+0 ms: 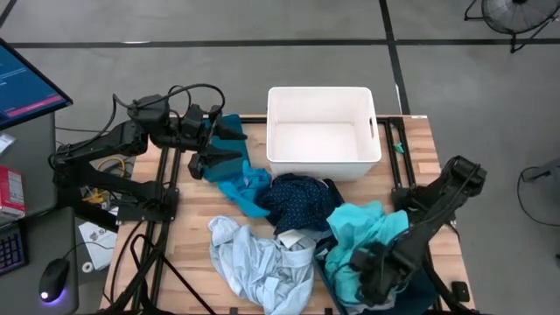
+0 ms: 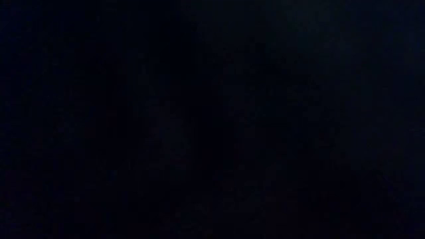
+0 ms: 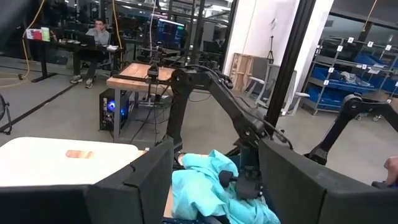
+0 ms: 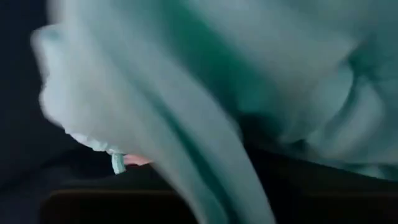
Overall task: Pick & Place Cloths
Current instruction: Put the light blue shorts into the dark blue bin
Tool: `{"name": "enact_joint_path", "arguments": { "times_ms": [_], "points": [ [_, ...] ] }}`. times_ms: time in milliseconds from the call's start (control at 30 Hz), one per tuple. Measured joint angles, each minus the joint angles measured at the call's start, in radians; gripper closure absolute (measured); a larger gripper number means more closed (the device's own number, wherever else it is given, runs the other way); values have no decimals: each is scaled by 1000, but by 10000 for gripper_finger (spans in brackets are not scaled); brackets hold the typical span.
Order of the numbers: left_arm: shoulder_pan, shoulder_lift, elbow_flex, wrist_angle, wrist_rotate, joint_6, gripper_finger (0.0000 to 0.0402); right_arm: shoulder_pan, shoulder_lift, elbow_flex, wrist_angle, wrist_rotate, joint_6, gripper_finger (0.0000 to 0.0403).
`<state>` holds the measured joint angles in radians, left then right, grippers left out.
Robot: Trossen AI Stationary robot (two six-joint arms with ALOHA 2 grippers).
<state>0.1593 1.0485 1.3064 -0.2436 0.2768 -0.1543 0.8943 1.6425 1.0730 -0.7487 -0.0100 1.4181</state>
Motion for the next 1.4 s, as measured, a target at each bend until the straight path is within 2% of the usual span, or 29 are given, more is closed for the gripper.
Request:
{"name": "enact_joint_path", "arguments": {
  "times_ms": [133,233,333,433,567,700,800,867,967,1100,1267,1400],
  "points": [
    [0,0,0,-2,0,0,180,-30,31,2,2,-121,-43,300],
    [0,0,0,-2,0,0,170,-67,10,21,-1,-202,-59,235],
    [0,0,0,-3,0,0,159,-101,-64,73,13,-229,-67,174],
    [0,0,0,-4,8,0,150,-127,-150,135,-7,-224,-55,139],
    [0,0,0,-4,9,0,145,-138,-253,226,-134,-175,-32,134],
    [0,0,0,-4,9,0,144,-139,-295,301,-447,-115,-56,142],
    [0,0,0,-3,9,1,144,-139,-304,333,-695,-3,-122,148],
    [0,0,0,-4,9,0,144,-146,-306,338,-777,53,-171,151],
    [0,0,0,-4,9,1,144,-153,-304,331,-802,99,-278,152],
    [0,0,0,-4,8,1,144,-152,-296,305,-734,116,-430,142],
    [0,0,0,-7,8,1,144,-164,-258,252,-706,122,-532,99],
    [0,0,0,-8,8,22,144,-201,-221,195,-721,168,-535,55]
  ]
}}
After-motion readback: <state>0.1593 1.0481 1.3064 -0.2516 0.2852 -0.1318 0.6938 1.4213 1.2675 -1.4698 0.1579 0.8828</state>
